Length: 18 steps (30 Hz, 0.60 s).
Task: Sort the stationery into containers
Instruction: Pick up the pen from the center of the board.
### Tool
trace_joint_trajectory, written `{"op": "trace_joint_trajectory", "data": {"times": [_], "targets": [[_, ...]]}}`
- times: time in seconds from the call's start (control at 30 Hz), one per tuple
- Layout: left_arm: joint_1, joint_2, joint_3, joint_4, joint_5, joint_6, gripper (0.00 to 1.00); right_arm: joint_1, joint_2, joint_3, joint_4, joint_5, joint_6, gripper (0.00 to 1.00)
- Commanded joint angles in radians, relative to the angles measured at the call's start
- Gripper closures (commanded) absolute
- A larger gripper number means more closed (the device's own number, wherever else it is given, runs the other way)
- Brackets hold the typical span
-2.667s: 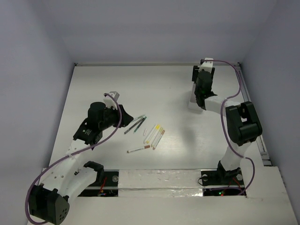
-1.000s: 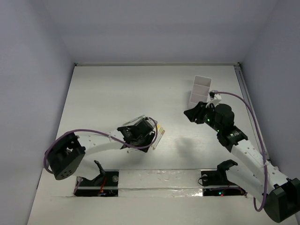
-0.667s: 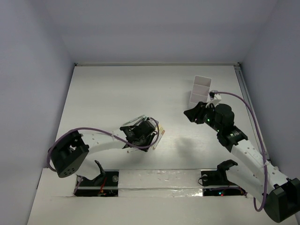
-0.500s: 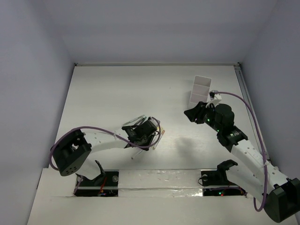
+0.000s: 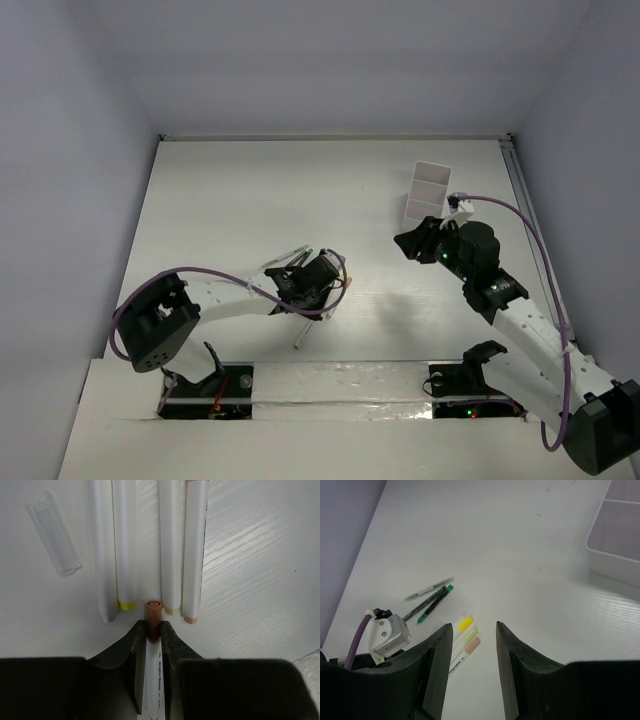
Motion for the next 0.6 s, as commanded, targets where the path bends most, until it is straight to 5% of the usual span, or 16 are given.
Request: {"op": "trace_joint_trajectory", "data": {"times": [0.0,0.33,0.57], "targets": [[-0.006,0.001,-0.016,-0.11,0.051,-0.03,1.0,0.009,0.003,0.031,0.006,0.004,-0.009,0.54],[-0.006,-0.269,0.131,-0.297,-0.096,-0.094,1.0,0.009,0.033,0.017,0.037,-0.059,-0.002,0.52],[0.014,-0.252,0.281,-0.159,-0.131,-0.073,1.0,0.018,-0.048,-0.003,0.006,0.026,0.004,0.58]]}}
